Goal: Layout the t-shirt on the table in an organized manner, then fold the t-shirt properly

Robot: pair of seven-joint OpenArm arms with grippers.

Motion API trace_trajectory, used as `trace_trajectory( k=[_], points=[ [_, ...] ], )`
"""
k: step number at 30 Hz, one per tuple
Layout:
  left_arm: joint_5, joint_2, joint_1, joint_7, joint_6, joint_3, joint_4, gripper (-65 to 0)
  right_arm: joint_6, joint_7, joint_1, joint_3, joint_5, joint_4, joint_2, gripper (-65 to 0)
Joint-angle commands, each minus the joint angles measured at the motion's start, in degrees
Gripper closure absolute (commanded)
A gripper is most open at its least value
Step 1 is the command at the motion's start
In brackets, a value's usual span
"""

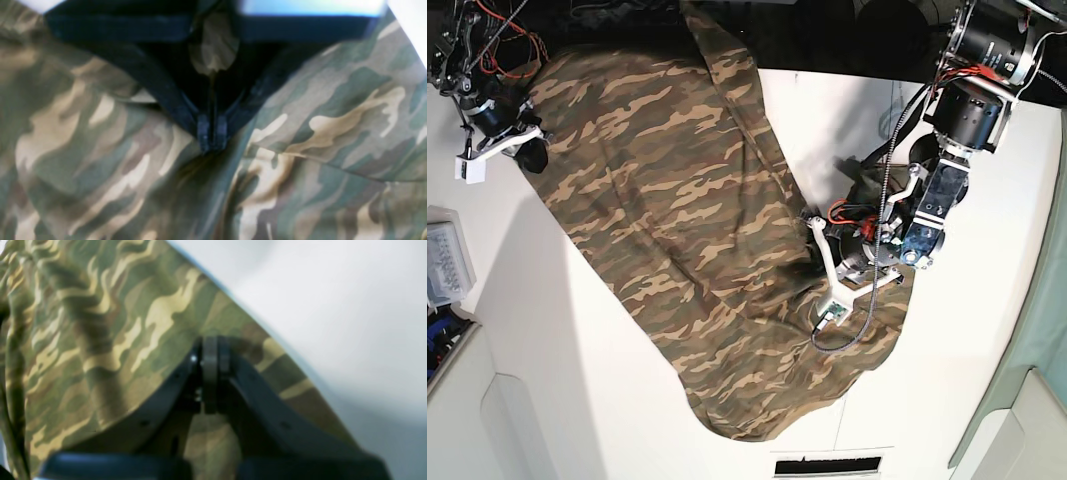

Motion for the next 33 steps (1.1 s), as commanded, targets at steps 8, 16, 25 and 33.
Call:
trace_trajectory(
  k=[8,16,25,33],
  points=[
    [-0.6,1.8,-4.7,3.8,0.1,0.0,-0.3,-1.8,0.5,0.6,-3.3,0.2,1.2,12.4,-4.4,0.0],
    [-12.8,-4.1,-4.6,9.0,-0.7,0.0,11.8,-1.8,-0.5,0.9,2.2,1.7,-3.6,16.3,-4.4,0.0],
    [-27.1,-4.6,2.8,13.5,-7.5,0.0,17.5,-1.8,-0.6,1.2,15.6,1.7,-8.9,1.5,-1.0,0.0],
    [-24.3,-2.6,7.1,12.6,-7.5,0.0,17.5,-1.8,-0.6,1.2,16.3,1.7,-8.9,-5.7,-1.4,0.0]
  ],
)
